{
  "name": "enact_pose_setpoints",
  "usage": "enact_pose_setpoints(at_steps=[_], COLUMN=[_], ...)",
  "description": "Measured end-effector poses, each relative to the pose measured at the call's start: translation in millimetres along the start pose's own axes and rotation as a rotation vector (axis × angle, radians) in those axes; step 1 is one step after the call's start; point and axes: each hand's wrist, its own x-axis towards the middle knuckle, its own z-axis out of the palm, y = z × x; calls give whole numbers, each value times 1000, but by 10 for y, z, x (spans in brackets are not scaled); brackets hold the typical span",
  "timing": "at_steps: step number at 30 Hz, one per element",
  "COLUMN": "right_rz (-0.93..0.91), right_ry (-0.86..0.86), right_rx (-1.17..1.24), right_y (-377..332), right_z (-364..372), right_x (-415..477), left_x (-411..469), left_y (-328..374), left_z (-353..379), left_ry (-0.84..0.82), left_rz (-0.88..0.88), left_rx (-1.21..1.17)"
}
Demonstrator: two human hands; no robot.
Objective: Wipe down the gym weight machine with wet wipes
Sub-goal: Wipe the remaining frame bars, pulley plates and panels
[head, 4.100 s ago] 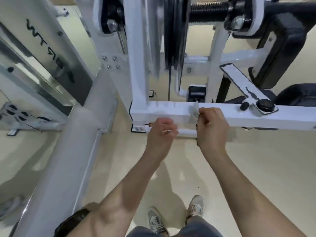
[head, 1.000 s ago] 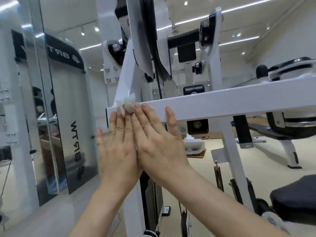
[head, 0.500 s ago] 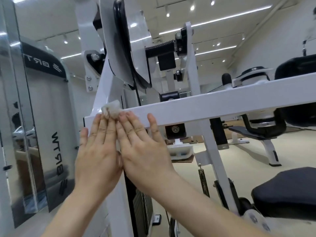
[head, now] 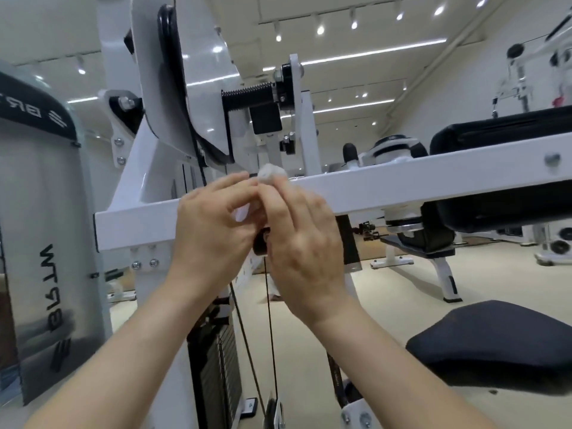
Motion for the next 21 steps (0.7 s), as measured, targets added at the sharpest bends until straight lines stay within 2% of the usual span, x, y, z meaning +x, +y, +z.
enact_pose_setpoints(at_steps=[4, 9, 12, 15, 18, 21], right_rz=[-9, 11, 85, 74, -100, -114], right_ry=[-54, -150, -186, -149, -112, -69], right_rx=[-144, -415, -500, -394, -231, -63], right_y=[302, 1146, 1441, 1408, 1261, 1252], right_z=[-176, -728, -992, -1009, -852, -806], right_x=[6, -166, -180, -170, -144, -77], left_x=[87, 110, 141, 178, 137, 127], left_y=[216, 547, 756, 669, 417, 341], left_z=[322, 826, 1064, 1048, 867, 787], left_ry=[30, -48, -66, 9, 157, 215], left_rz=[160, 496, 569, 553, 537, 493], left_rx=[132, 323, 325, 188, 200, 154])
